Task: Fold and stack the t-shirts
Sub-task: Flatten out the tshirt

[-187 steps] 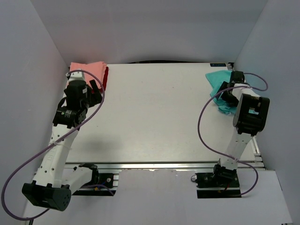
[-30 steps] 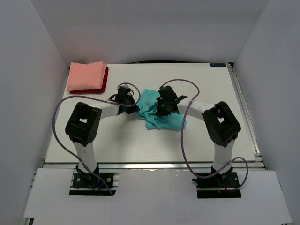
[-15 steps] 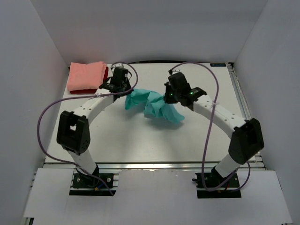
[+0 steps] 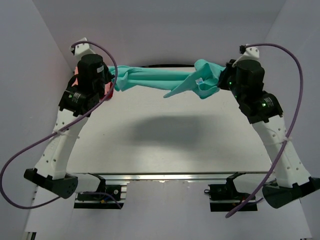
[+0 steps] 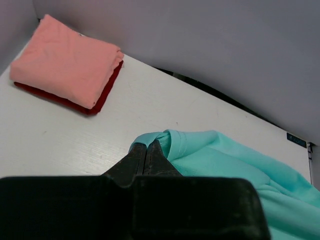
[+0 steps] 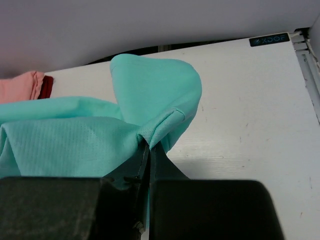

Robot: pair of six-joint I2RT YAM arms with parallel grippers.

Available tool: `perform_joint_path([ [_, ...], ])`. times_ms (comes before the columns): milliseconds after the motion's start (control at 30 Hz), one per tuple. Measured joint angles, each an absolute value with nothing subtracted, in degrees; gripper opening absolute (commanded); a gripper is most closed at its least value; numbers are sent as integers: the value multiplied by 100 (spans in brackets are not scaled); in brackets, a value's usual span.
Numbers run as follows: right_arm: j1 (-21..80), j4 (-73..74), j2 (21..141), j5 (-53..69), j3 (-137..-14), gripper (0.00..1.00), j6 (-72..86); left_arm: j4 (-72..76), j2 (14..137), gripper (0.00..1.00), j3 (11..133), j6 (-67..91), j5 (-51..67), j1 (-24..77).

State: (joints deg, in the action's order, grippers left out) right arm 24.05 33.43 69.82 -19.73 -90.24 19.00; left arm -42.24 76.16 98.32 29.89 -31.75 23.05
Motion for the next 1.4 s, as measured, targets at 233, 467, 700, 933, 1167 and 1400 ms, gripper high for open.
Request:
perform_joint_path([
  [233,1957,3555,6552,-2182,-8842,0,1859,-4936,7319,0,10016,2995,-3618,2375],
  [467,1203,3913,6331,-2346,-8746,0,1774,-5736,7192,0,10066,3006,-4152,2340],
  [700,963,4036,6206,-1861,-8718,0,1686,-5876,6976,0,10097,2991,-3972,2349],
  [933,950,4115,6152,-1763,-8545,0,1546,-6036,6954,0,10079,2930,-3959,2349],
  [1167,950,4368,6012,-1715,-8737,0,1463,-6335,6875,0,10084,2921,-3876,2351],
  [1400,939,4672,5295,-1415,-8678,0,1450,-6665,6272,0,10018,2958,-3553,2349],
])
